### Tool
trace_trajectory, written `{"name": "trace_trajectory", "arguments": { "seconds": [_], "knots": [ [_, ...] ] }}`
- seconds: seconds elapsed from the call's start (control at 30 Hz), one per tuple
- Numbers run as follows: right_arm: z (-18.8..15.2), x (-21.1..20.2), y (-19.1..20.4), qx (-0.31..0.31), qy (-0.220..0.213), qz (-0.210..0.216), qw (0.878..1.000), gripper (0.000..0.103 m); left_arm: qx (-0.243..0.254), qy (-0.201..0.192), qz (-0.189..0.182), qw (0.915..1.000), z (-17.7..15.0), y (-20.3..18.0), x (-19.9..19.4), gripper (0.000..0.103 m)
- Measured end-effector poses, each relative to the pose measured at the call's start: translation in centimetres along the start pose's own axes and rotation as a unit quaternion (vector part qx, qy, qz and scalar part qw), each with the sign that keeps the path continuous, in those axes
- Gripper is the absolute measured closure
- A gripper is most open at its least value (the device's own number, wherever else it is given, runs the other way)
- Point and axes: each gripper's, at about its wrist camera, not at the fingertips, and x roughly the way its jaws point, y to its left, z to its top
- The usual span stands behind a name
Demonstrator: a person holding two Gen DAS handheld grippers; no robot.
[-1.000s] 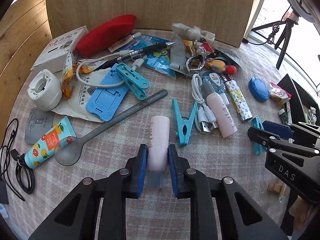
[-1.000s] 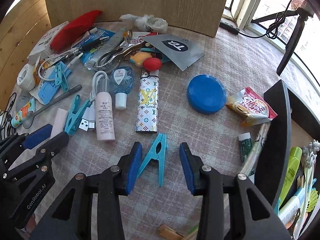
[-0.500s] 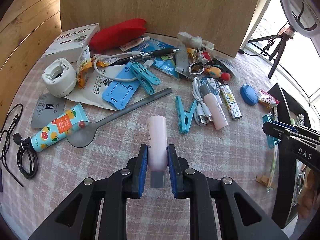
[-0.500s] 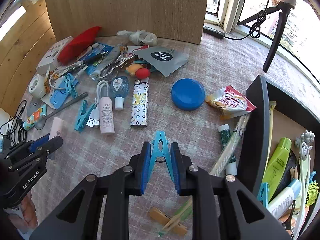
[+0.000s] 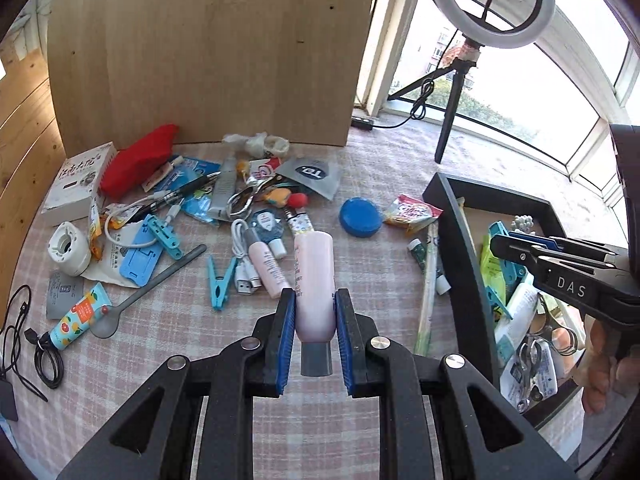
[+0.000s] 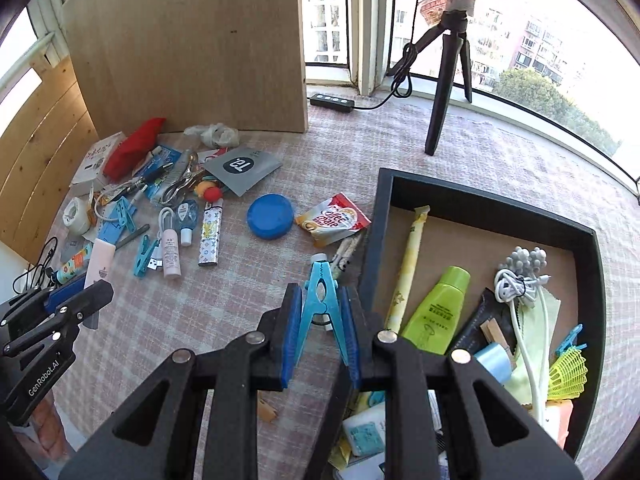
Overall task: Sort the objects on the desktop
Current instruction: 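Carry the pink tube and blue clothespin into the tray and release both, then move both open grippers back over the pile toward the grey spoon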
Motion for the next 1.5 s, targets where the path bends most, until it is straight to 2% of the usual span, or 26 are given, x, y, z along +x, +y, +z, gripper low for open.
{"name": "trace_trajectory", "arguments": {
  "seconds": [0.17, 0.33, 0.6, 0.63, 0.7, 0.73, 0.77, 0.83, 1.03, 1.17, 1.5],
  "knots": [
    [-1.2, -1.7, -4.9, 0.032, -0.008, -0.023, 0.999, 0.083, 0.046, 0.006, -0.041, 0.9981, 0.7, -6.3, 0.1, 0.085],
    [-2.6, -2.7, -9.9, 0.070, -0.008, -0.049, 0.996, 0.083, 0.099, 0.010, -0.074, 0.9923, 0.7, -12.5, 0.5, 0.085],
    [-4.3, -3.8, -15.2, 0.115, -0.012, -0.079, 0.990, 0.083, 0.150, 0.014, -0.103, 0.9832, 0.5, -19.3, 0.8, 0.084],
    [-4.4, -3.9, -15.6, 0.120, -0.013, -0.079, 0.990, 0.083, 0.155, 0.016, -0.109, 0.9817, 0.4, -19.9, 0.8, 0.083],
    [-4.6, -4.1, -16.3, 0.127, -0.018, -0.066, 0.990, 0.082, 0.167, 0.017, -0.114, 0.9793, 0.2, -20.7, 0.9, 0.046],
    [-4.6, -4.2, -16.5, 0.132, -0.016, -0.060, 0.989, 0.073, 0.169, 0.008, -0.112, 0.9792, 0.0, -20.8, 0.7, 0.021],
    [-4.7, -4.2, -16.6, 0.139, -0.016, -0.055, 0.989, 0.059, 0.171, -0.004, -0.113, 0.9789, -0.2, -20.7, 0.4, 0.020],
    [-4.7, -4.5, -16.7, 0.149, -0.026, -0.051, 0.987, 0.053, 0.178, -0.009, -0.097, 0.9791, -0.3, -20.6, 0.4, 0.022],
    [-4.2, -4.0, -14.9, 0.127, -0.026, -0.047, 0.990, 0.053, 0.160, 0.003, -0.083, 0.9837, -0.1, -18.4, 1.1, 0.029],
    [-3.8, -3.4, -13.4, 0.114, -0.023, -0.038, 0.992, 0.053, 0.137, 0.006, -0.071, 0.9880, 0.1, -16.3, 1.5, 0.029],
    [-2.1, -1.7, -8.7, 0.063, -0.014, -0.007, 0.998, 0.053, 0.081, 0.013, -0.017, 0.9965, 0.1, -7.3, 2.3, 0.029]
  ]
}}
